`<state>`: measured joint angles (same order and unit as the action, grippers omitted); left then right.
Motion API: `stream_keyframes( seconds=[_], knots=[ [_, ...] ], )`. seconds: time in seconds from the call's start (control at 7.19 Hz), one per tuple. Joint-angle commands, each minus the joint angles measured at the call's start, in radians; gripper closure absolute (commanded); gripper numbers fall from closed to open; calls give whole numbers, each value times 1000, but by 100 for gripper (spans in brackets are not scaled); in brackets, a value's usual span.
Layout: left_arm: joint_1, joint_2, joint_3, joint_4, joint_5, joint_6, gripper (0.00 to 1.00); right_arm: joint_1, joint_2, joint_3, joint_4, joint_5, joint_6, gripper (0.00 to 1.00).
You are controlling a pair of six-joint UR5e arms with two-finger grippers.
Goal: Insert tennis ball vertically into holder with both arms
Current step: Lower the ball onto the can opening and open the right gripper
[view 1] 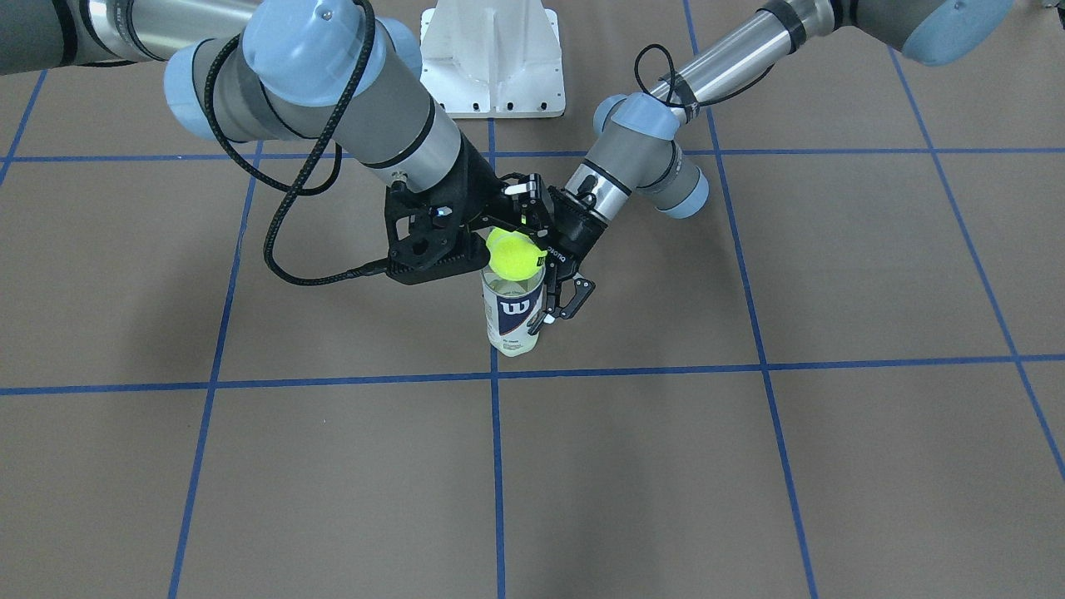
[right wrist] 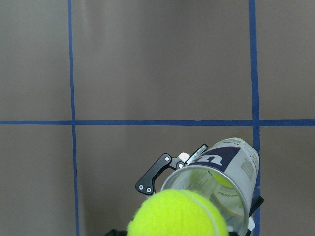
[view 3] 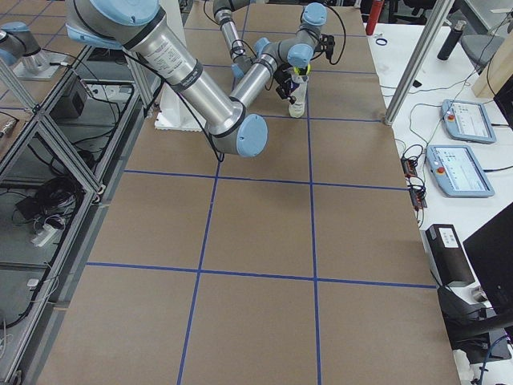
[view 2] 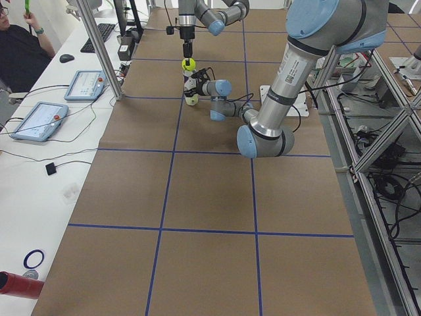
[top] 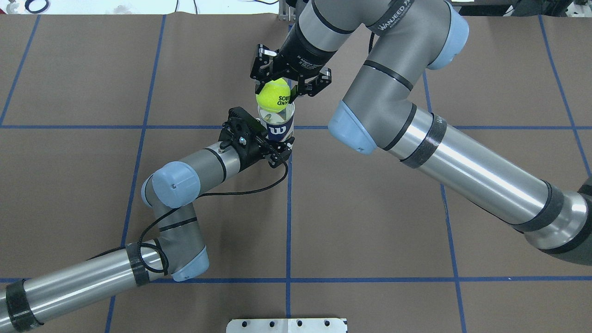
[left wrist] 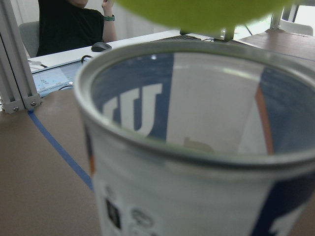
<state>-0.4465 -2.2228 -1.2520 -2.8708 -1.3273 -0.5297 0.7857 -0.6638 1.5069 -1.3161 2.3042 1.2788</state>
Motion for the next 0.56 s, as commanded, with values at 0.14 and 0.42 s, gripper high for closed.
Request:
stream_keyframes(
  seconds=[0.14, 0.42],
  knots=[
    [0, 0, 0, -1, -1, 1, 20, 0, -2, -2, 0, 0, 1, 48],
    [0, 2, 0, 1, -1, 2, 20, 0, -2, -2, 0, 0, 1, 1]
  ],
)
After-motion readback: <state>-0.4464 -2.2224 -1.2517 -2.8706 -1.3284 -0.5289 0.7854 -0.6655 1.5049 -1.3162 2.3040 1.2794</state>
